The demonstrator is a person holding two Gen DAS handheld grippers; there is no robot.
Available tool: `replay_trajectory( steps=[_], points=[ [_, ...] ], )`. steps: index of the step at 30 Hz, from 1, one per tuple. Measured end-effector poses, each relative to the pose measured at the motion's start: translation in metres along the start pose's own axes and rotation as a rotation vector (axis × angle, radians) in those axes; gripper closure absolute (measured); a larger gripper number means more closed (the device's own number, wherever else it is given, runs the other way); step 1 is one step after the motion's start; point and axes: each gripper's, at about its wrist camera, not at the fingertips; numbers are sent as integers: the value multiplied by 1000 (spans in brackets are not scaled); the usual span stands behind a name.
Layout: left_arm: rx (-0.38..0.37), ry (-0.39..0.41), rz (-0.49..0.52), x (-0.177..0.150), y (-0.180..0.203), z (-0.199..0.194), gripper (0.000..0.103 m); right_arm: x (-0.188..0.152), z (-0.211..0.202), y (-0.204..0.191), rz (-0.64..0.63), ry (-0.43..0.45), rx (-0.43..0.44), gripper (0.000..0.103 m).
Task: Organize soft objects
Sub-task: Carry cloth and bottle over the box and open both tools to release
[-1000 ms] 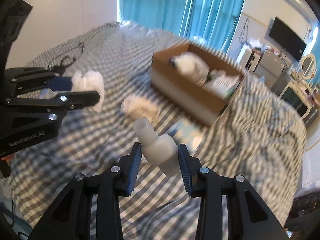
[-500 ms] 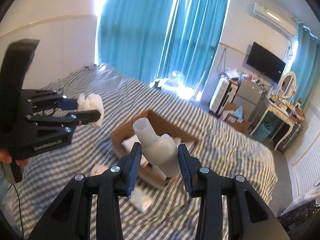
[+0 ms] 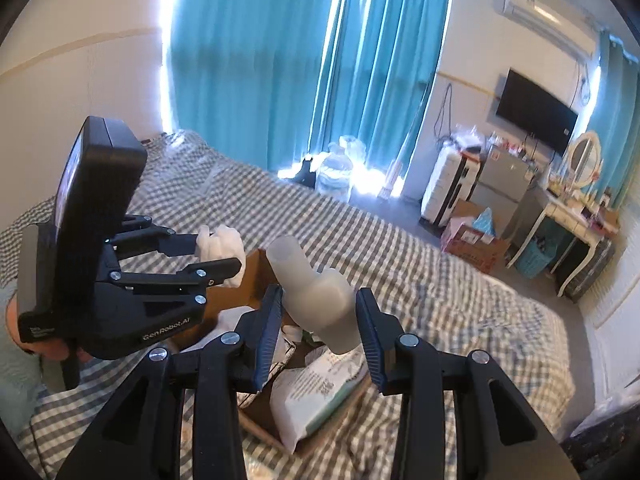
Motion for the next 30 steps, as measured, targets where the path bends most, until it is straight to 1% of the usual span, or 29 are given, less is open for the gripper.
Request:
replay_trajectory(
  steps=[1, 2, 4, 5, 9, 10, 11, 13, 14, 18, 22, 23, 24, 25, 26, 27, 29, 30],
  points=[
    [3, -7, 4, 0, 0, 7, 73, -1, 12, 3, 4, -11, 4, 66],
    [-3, -20, 5, -2, -1, 20, 71, -3, 27, 7, 11, -24, 10, 66],
    [-26, -33, 0, -4, -3, 35, 70, -6, 50, 13, 27, -42, 25, 66],
    [-38, -42, -1, -5, -4, 43, 70, -7, 59, 17, 31, -48, 34, 66],
    [-40, -65, 31, -7, 0, 66, 69, -13, 91, 22, 25, -76, 48, 66],
    [-44, -68, 33, -7, -1, 69, 63, -13, 99, 23, 23, -80, 53, 66],
    [-47, -71, 29, -8, -1, 71, 56, -16, 103, 24, 24, -82, 57, 65],
    [-44, -63, 18, -7, -5, 72, 47, -17, 114, 25, 23, -85, 65, 65],
    [-48, -46, 20, -8, -6, 69, 45, -18, 119, 28, 24, -86, 68, 65],
    [-32, -2, 40, -2, -8, 59, 45, -21, 127, 29, 33, -86, 69, 64],
    [-7, 37, 35, 2, -18, 43, 45, -19, 123, 27, 35, -69, 80, 64],
    [1, 42, 35, 2, -20, 41, 45, -18, 118, 26, 40, -60, 71, 61],
    [18, 53, 36, 3, -22, 33, 45, -16, 113, 26, 46, -51, 58, 45],
    [30, 60, 36, 4, -24, 28, 44, -14, 104, 26, 57, -30, 43, 32],
    [44, 72, 31, 4, -26, 20, 44, -12, 93, 26, 68, -4, 32, 18],
    [48, 80, 28, 3, -28, 13, 42, -11, 84, 26, 75, 18, 30, 17],
    [62, 88, 29, 2, -32, -1, 30, -7, 58, 25, 79, 51, 25, 17],
    [77, 98, 32, 2, -33, -13, 29, -6, 45, 24, 77, 66, 13, 17]
  ],
)
Point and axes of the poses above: each gripper's, at about its wrist camera, not at the fingertips, and z roughly the way its jaws point, y to its right, x to its top, and after that the axes turned 6 degrees about x, right-handed
